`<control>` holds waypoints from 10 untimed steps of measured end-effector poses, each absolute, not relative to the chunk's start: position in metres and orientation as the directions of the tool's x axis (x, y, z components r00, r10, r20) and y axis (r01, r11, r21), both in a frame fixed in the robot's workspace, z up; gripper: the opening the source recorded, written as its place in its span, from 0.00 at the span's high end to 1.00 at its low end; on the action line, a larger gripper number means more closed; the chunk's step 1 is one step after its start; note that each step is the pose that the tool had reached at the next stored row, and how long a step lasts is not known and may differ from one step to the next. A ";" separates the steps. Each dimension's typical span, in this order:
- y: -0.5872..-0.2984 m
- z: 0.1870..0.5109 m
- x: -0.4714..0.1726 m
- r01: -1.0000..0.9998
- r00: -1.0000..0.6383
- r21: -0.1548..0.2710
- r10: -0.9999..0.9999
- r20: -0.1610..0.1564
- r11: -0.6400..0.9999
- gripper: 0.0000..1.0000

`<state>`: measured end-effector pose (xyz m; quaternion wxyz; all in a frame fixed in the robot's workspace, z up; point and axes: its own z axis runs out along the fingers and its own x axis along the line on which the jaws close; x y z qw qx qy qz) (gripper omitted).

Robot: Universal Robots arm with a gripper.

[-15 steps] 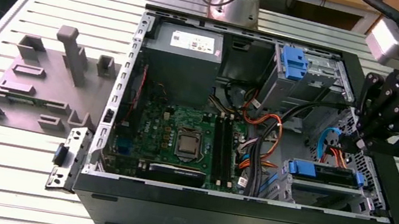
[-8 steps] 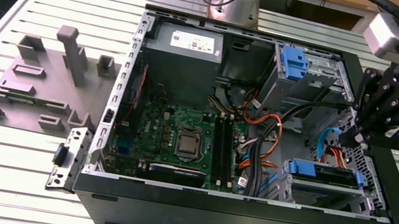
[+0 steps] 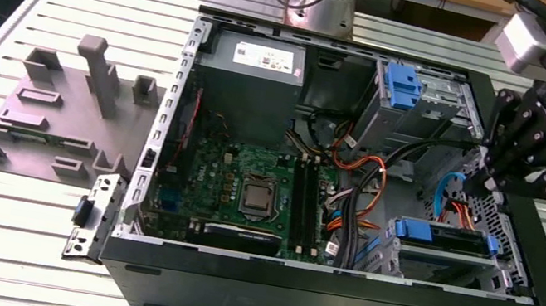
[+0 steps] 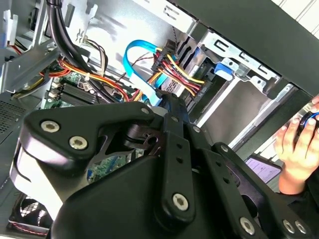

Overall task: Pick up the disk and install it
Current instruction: 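Insert the second disk wire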

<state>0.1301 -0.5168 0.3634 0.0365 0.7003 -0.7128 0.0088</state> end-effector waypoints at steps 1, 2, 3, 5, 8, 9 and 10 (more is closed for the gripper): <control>-0.516 0.364 0.130 -0.999 -0.016 0.039 -0.998 0.066 0.019 0.89; -0.515 0.366 0.130 -0.999 -0.016 0.039 -0.998 0.069 0.019 0.89; -0.515 0.367 0.130 -0.999 -0.016 0.038 -0.997 0.070 0.019 0.89; -0.513 0.369 0.130 -0.999 -0.016 0.038 -0.997 0.072 0.019 0.89; -0.512 0.373 0.130 -0.999 -0.016 0.038 -0.997 0.079 0.019 0.89; -0.511 0.374 0.130 -0.999 -0.016 0.038 -0.997 0.079 0.019 0.89; -0.511 0.376 0.130 -0.999 -0.016 0.039 -0.997 0.079 0.020 0.89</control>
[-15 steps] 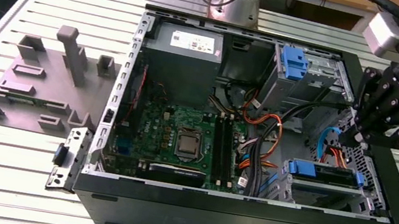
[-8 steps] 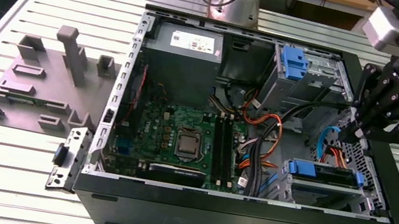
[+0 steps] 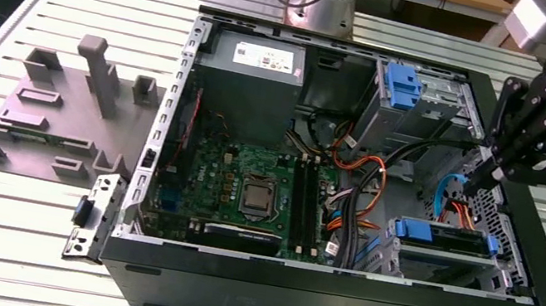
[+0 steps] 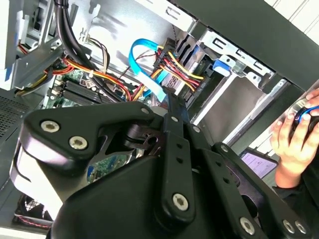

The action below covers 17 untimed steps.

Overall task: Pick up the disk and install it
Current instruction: 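Insert the second disk wire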

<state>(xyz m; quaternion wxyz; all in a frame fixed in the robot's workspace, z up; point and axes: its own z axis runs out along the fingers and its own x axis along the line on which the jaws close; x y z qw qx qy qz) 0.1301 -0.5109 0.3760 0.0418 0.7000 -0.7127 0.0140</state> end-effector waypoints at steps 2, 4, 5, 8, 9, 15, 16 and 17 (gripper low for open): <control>-0.510 0.377 0.130 -0.999 -0.016 0.039 -0.997 0.080 0.019 0.89; -0.508 0.377 0.130 -0.999 -0.016 0.042 -0.997 0.081 0.019 0.89; -0.508 0.377 0.130 -0.999 -0.016 0.043 -0.997 0.081 0.020 0.89; -0.506 0.374 0.130 -0.999 -0.016 0.044 -0.996 0.084 0.020 0.89; -0.506 0.373 0.130 -0.999 -0.016 0.045 -0.996 0.087 0.020 0.89; -0.504 0.366 0.131 -0.999 -0.016 0.045 -0.994 0.113 0.021 0.76; -0.503 0.366 0.131 -0.999 -0.016 0.045 -0.993 0.115 0.021 0.76; -0.503 0.365 0.131 -0.999 -0.016 0.045 -0.993 0.117 0.021 0.76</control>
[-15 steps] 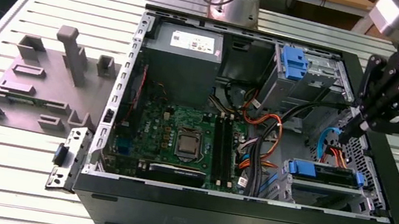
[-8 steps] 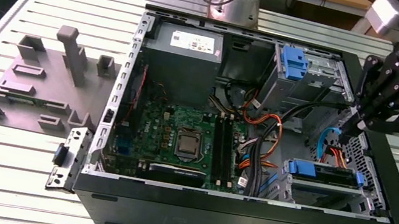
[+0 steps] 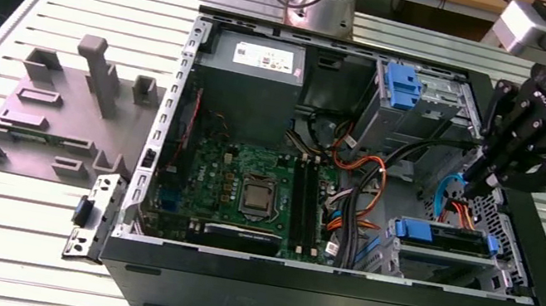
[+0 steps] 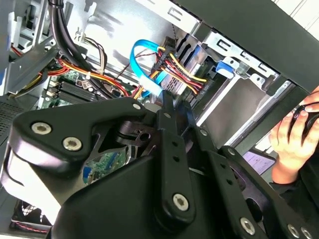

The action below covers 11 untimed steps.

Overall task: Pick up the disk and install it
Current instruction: 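Insert the second disk wire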

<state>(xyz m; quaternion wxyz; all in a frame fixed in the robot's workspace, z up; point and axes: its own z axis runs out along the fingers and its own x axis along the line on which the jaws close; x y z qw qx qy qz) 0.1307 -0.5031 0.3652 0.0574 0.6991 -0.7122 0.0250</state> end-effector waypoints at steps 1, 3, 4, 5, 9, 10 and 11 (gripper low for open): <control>-0.503 0.365 0.131 -0.999 -0.016 0.045 -0.993 0.117 0.021 0.76; -0.503 0.365 0.131 -0.999 -0.016 0.045 -0.993 0.117 0.021 0.76; -0.503 0.364 0.131 -0.999 -0.016 0.045 -0.993 0.118 0.021 0.76; -0.503 0.364 0.131 -0.999 -0.016 0.045 -0.993 0.119 0.021 0.76; -0.503 0.364 0.131 -0.999 -0.016 0.045 -0.993 0.120 0.021 0.76; -0.503 0.364 0.131 -0.999 -0.016 0.045 -0.993 0.120 0.021 0.76; -0.503 0.364 0.131 -0.999 -0.016 0.045 -0.993 0.120 0.021 0.76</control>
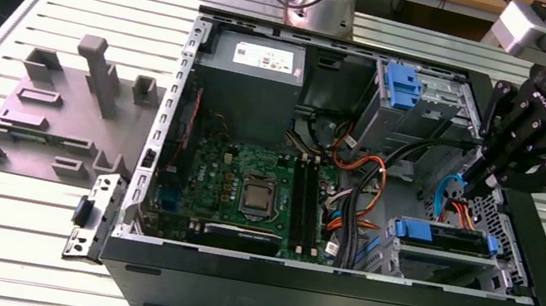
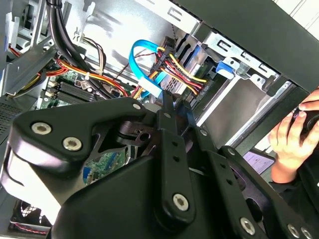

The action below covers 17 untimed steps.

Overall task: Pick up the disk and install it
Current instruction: 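Insert the second disk wire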

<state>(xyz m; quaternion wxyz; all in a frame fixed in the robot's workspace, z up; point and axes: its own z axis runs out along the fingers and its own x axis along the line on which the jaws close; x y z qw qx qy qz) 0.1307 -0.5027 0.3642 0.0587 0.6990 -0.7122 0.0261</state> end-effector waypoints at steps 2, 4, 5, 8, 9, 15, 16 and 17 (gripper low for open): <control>-0.503 0.364 0.131 -0.999 -0.016 0.045 -0.993 0.120 0.021 0.76; -0.503 0.364 0.131 -0.999 -0.016 0.045 -0.993 0.120 0.021 0.76; -0.503 0.364 0.131 -0.999 -0.016 0.045 -0.993 0.120 0.021 0.76; -0.503 0.364 0.131 -0.999 -0.016 0.045 -0.992 0.122 0.021 0.76; -0.503 0.364 0.131 -0.999 -0.016 0.045 -0.992 0.124 0.021 0.76; -0.503 0.363 0.131 -0.999 -0.016 0.044 -0.990 0.139 0.022 0.77; -0.503 0.362 0.131 -0.999 -0.016 0.044 -0.990 0.141 0.022 0.77; -0.503 0.362 0.131 -0.999 -0.016 0.044 -0.990 0.142 0.022 0.84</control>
